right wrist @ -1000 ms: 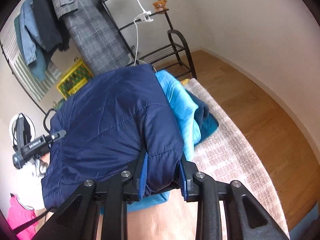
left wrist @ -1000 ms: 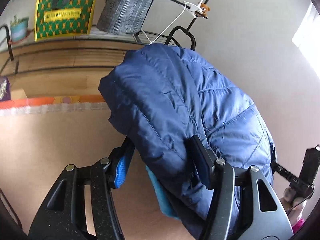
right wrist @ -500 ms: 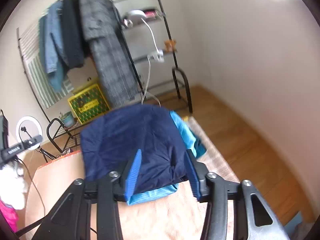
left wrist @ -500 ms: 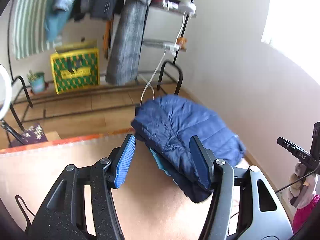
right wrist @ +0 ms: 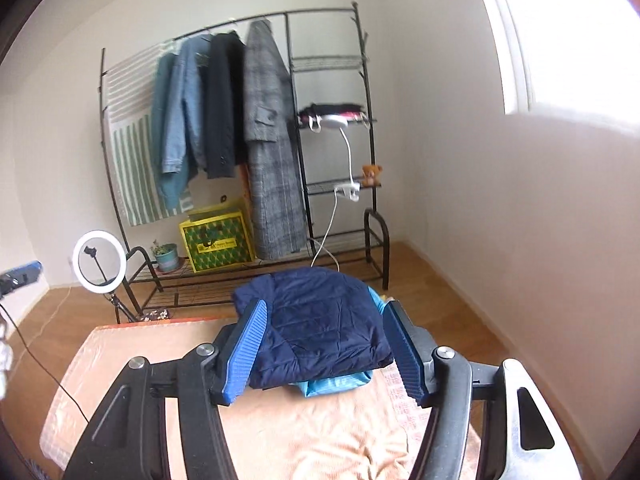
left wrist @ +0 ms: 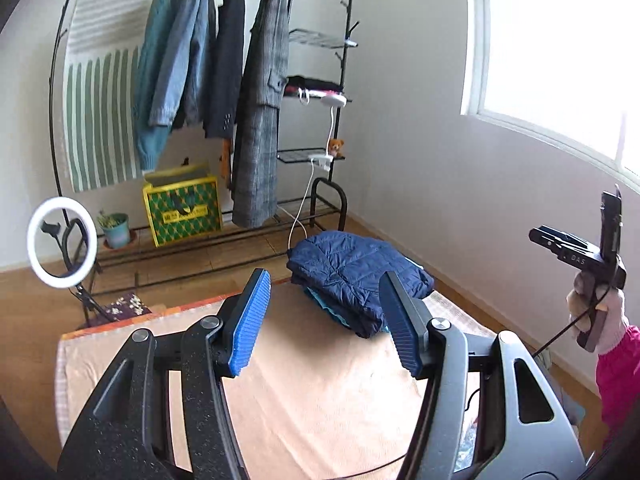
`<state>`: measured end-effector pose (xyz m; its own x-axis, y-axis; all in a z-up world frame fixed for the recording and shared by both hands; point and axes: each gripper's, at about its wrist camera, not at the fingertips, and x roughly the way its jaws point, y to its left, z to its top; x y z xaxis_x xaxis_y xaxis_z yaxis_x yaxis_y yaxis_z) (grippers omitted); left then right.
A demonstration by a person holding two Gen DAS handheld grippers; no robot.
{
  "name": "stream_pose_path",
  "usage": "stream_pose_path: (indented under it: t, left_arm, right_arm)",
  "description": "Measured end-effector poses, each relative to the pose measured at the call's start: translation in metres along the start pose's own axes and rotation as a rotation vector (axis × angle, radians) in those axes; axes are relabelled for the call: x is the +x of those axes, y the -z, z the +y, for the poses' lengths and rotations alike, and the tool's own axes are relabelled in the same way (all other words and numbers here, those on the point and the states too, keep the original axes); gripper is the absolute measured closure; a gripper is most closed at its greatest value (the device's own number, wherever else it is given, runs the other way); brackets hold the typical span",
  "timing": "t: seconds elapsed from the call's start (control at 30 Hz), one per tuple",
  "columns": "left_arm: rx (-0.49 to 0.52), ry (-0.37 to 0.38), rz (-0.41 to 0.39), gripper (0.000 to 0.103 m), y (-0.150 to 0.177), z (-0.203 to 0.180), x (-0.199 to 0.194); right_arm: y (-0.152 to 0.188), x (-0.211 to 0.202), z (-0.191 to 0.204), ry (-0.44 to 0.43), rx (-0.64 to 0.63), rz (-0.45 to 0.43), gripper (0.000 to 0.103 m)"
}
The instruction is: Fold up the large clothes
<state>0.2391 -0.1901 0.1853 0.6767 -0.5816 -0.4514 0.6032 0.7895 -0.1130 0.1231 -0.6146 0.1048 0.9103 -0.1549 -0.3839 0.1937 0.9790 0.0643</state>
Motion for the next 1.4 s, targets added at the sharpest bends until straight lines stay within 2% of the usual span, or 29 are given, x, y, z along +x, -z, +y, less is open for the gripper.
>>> stream_pose_path:
  t: [0.07,0.27,0.37,0.43,0.5,0.63,0.73,0.8,0.9,0.97,1.07,1.17,1.27,1.4]
  left_arm:
    - [0.003,0.012,-0.008,0.043,-0.001,0.001,-0.029]
    - [0.014,0.006,-0.038,0.043,0.0,0.01,-0.112]
    - [0.029,-0.013,-0.053,0.043,0.009,0.011,-0.139]
    - [0.021,-0.009,-0.037,0.039,0.02,0.012,-0.146]
    - [0.006,0.004,-0.014,0.031,0.04,0.013,-0.146]
    - [-0.02,0.034,0.059,0.03,0.085,0.01,-0.126]
    - [-0.024,0.035,0.094,0.03,0.12,0.006,-0.106]
    - [-0.026,0.032,0.109,0.025,0.136,0.003,-0.094]
    - [-0.034,0.031,0.119,0.024,0.161,-0.001,-0.074]
    - [-0.035,0.024,0.113,0.023,0.171,-0.003,-0.066]
    - [-0.009,0.004,0.096,0.015,0.183,-0.008,-0.051]
    - [0.016,-0.014,0.082,0.012,0.188,-0.01,-0.038]
    - [0.014,-0.022,0.09,0.005,0.193,-0.008,-0.022]
    - [0.005,-0.051,0.089,0.004,0.199,-0.001,-0.007]
  right_arm:
    - [-0.004,-0.022,0.012,0.005,-0.021,-0.02,0.034]
    - [-0.013,-0.076,0.036,0.003,-0.045,-0.076,0.031]
    - [-0.012,-0.094,0.046,-0.001,-0.046,-0.091,0.026]
    - [-0.008,-0.1,0.055,-0.022,-0.035,-0.081,0.021]
    - [0.004,-0.101,0.064,-0.034,-0.026,-0.072,0.014]
    - [0.038,-0.098,0.088,-0.02,-0.041,-0.049,0.0]
    - [0.067,-0.093,0.106,-0.009,-0.046,-0.038,0.0]
    - [0.084,-0.085,0.117,-0.012,-0.033,-0.027,0.0]
    - [0.106,-0.067,0.131,-0.01,-0.019,-0.002,0.0]
    - [0.119,-0.053,0.139,0.005,-0.012,0.018,0.0]
    - [0.135,-0.029,0.15,0.037,-0.009,0.049,0.0]
    - [0.146,-0.011,0.16,0.077,-0.026,0.047,0.0]
    - [0.154,0.004,0.166,0.085,-0.021,0.05,0.0]
    - [0.161,0.022,0.172,0.092,-0.012,0.052,0.0]
